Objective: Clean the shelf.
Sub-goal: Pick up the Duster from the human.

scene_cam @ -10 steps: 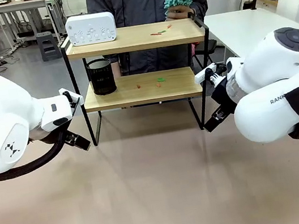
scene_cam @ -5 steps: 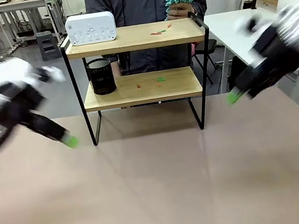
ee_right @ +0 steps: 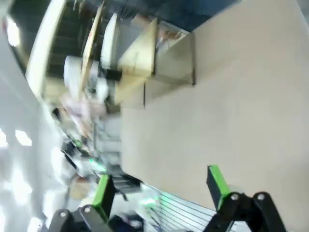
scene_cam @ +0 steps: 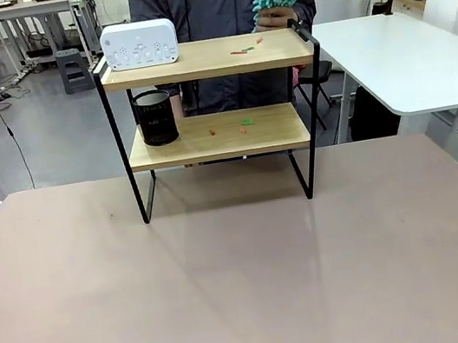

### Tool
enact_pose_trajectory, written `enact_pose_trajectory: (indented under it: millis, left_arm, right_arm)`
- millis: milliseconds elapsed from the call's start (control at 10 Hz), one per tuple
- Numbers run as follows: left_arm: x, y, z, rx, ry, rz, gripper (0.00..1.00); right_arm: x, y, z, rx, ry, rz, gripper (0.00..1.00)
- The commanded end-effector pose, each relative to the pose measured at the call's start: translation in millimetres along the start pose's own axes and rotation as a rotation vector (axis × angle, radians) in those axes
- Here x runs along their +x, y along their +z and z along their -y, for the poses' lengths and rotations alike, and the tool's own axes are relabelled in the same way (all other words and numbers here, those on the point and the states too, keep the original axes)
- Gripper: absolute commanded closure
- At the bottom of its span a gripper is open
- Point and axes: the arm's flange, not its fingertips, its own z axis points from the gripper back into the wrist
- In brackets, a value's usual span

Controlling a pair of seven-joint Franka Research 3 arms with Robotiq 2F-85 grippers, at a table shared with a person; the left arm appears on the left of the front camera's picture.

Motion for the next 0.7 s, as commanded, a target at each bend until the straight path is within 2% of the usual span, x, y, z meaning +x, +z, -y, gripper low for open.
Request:
enact_pose_trajectory:
  millis: [0, 100, 600]
  left_arm:
    - [-4.8, -47.5, -60.0, -0.253, 0.320, 0.536, 0.00]
    - [0.0, 0.0, 0.0, 0.000, 0.000, 0.000, 0.00]
    - [0.0, 0.0, 0.0, 0.000, 0.000, 0.000, 0.00]
  right_arm:
    - [-6.5, -17.6, -58.7, -0.062, 0.159, -0.076, 0.00]
    - [-6.5, -17.6, -58.7, -0.062, 0.159, -0.076, 0.00]
    - [-6.5, -17.6, -58.7, -0.062, 0.159, -0.076, 0.00]
